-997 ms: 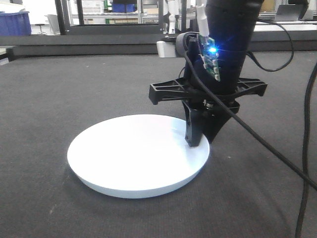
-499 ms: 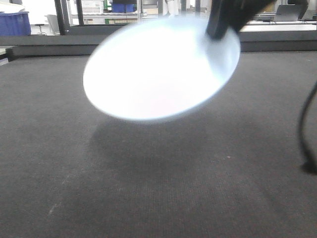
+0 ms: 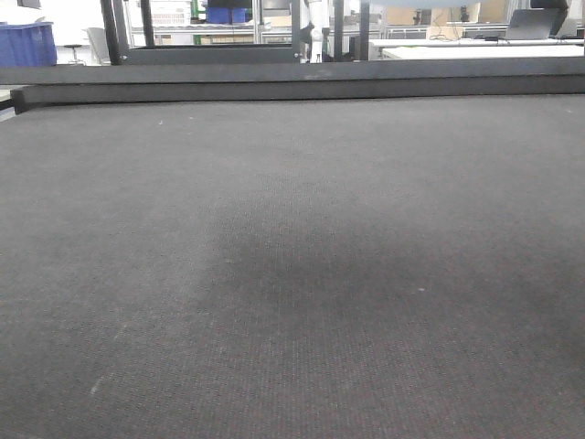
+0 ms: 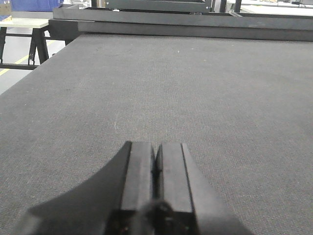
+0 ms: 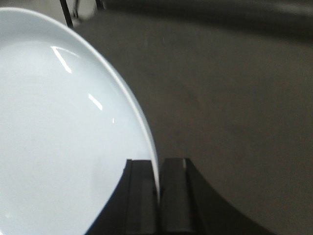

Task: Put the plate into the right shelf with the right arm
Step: 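Lift the plate upright off the table with the right gripper, then drive the base to the steel shelf holding the plate in the right gripper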

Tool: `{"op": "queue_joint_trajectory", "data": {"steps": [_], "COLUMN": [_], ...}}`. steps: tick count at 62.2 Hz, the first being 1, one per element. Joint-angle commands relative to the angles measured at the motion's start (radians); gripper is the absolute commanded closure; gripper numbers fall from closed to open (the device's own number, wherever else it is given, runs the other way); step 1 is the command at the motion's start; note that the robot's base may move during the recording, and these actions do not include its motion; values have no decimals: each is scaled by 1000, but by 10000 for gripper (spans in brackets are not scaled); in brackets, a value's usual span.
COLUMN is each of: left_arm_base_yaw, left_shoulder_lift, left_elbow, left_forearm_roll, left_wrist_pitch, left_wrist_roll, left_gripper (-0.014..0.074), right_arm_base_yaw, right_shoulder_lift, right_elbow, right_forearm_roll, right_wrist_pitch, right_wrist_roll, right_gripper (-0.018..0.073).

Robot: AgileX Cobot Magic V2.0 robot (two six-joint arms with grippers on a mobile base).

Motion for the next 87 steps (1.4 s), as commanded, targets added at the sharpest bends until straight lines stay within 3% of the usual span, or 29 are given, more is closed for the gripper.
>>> {"op": "queue_joint_trajectory", "data": {"steps": [1,12,25,87], "left_arm_base_yaw": [3,3,3,3], "left_shoulder_lift": [-7,-7,-7,-7], "left_elbow": [10,10,10,10], "left_forearm_roll": [-6,-6,-6,-6], "left_wrist_pitch": [-85,-85,-85,-85], "left_wrist_roll": [-3,-3,-3,-3], "left_gripper": [643,643,643,643], "right_arm_base_yaw": [-2,-2,-2,-2], "right_shoulder_lift": [-94,-224,-247,-247], "right_elbow": [88,286,378,380], "right_forearm_roll": [-27,-27,-27,-27], "right_wrist_pitch": [-265,-493,-618,-617], "right_wrist_roll": [-1,-1,-1,-1], "right_gripper": [503,503,503,503]}}
